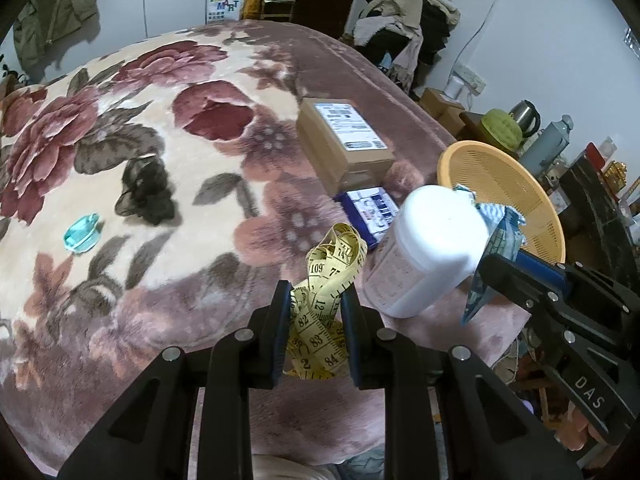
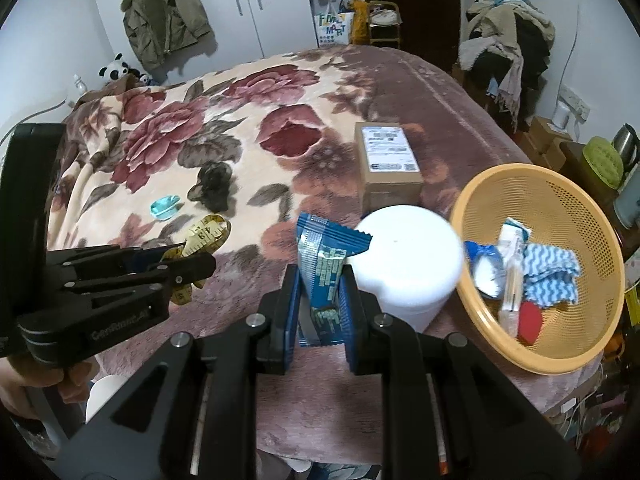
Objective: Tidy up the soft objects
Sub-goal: 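Carry the tape measure and blue packet toward the orange basket, then open the left tool over the basket while the right tool releases the packet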
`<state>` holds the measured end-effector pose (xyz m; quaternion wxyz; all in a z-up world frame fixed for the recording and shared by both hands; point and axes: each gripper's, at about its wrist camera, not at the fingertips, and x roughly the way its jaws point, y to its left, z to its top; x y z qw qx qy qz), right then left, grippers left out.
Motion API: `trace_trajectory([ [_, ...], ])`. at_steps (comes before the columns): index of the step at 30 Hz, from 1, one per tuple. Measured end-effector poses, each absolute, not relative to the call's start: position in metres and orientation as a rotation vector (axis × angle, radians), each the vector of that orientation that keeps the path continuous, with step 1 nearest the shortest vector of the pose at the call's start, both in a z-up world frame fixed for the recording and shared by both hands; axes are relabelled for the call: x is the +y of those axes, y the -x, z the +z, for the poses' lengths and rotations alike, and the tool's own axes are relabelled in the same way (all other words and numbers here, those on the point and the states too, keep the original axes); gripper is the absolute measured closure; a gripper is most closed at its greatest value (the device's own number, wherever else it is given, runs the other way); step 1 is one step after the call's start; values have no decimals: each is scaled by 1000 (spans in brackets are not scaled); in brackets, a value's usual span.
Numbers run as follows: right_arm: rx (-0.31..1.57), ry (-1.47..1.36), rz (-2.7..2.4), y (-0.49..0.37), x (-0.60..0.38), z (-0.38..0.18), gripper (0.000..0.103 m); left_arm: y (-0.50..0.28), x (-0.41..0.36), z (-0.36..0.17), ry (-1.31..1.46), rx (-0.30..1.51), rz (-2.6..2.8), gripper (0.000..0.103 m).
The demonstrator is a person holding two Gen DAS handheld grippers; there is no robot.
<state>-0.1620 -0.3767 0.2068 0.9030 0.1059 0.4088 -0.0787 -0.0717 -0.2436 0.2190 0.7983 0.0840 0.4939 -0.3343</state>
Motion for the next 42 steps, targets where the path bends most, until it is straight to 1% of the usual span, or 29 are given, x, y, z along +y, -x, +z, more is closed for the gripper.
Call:
trace_trajectory([
  [27, 794, -281, -326, 209, -466, 224, 84, 100, -351, 244, -231, 1062, -882, 79],
  [42, 773, -363, -460, 231, -528, 230, 84, 119, -430, 255, -223, 1053, -1035, 79],
])
